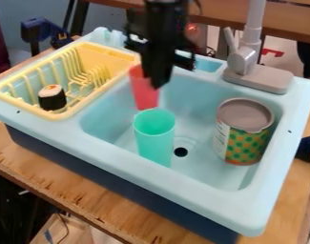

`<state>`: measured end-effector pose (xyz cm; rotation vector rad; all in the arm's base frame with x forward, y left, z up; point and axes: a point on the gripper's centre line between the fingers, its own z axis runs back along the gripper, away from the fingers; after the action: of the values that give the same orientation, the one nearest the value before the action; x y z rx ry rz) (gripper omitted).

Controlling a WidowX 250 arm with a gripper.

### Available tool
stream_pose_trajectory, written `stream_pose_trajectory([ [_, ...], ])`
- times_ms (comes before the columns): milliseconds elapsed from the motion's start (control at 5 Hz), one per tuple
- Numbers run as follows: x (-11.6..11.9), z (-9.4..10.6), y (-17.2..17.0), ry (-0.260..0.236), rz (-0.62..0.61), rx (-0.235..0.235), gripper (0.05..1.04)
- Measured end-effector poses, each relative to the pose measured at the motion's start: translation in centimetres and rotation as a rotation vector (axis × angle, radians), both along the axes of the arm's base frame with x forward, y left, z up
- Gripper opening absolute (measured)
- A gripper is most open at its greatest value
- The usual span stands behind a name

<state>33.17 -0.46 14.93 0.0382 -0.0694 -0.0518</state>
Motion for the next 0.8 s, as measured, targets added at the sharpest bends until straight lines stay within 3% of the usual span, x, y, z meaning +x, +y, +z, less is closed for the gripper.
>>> stream_pose_trajectory([
  [200, 1.0, -1.3, -0.8, -0.004, -0.003, -0.027, 0.079],
  [400, 1.5, -2.1, -1.6, -0.039, -0.044, -0.119, 0.079],
  [600, 1.5, -2.7, -0.5, -0.025, -0.037, -0.122, 0.106],
  [800, 1.6, -3.9, -0.4, 0.018, -0.01, -0.116, 0.294],
])
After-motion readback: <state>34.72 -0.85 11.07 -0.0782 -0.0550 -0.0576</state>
